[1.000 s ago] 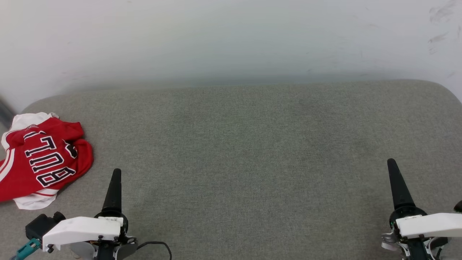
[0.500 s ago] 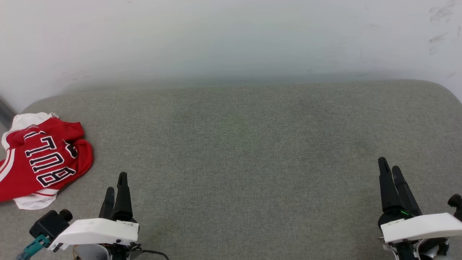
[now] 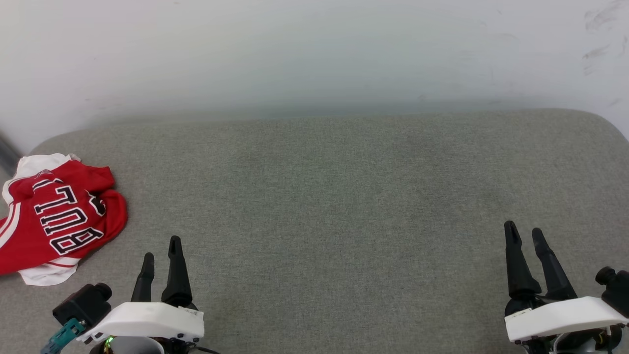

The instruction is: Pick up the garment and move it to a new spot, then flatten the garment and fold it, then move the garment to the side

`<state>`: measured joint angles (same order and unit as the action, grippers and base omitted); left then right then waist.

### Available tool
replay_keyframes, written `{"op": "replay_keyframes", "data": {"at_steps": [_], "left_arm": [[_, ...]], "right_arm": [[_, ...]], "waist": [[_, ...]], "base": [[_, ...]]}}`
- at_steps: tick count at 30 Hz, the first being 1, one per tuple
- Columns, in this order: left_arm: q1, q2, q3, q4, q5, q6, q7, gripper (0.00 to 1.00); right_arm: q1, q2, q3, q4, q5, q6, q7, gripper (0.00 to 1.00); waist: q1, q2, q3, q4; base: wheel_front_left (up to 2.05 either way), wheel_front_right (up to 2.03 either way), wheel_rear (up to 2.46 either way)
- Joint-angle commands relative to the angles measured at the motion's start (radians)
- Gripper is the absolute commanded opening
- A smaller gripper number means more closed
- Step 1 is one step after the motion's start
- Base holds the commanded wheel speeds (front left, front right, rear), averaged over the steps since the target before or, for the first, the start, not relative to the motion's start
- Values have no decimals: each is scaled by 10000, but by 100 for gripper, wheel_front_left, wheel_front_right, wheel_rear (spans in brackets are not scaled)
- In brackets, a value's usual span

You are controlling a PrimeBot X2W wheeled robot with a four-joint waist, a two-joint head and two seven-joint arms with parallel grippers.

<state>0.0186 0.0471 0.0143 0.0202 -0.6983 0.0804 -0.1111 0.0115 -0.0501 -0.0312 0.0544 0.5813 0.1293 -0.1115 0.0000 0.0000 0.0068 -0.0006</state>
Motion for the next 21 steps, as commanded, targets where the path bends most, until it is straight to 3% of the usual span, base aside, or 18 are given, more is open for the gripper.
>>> {"op": "replay_keyframes", "data": {"at_steps": [1, 21], "left_arm": [[23, 35, -35, -168, 308, 61, -108, 100], [325, 39, -435, -402, 2654, 239, -637, 100]], "right_arm": [[-11, -10, 29, -186, -305, 18, -98, 100], [324, -7, 79, -421, -2582, 20, -629, 100]], "waist": [[0, 0, 0, -4], [0, 0, -20, -49]], "base": [[0, 0, 0], [0, 0, 0]]}}
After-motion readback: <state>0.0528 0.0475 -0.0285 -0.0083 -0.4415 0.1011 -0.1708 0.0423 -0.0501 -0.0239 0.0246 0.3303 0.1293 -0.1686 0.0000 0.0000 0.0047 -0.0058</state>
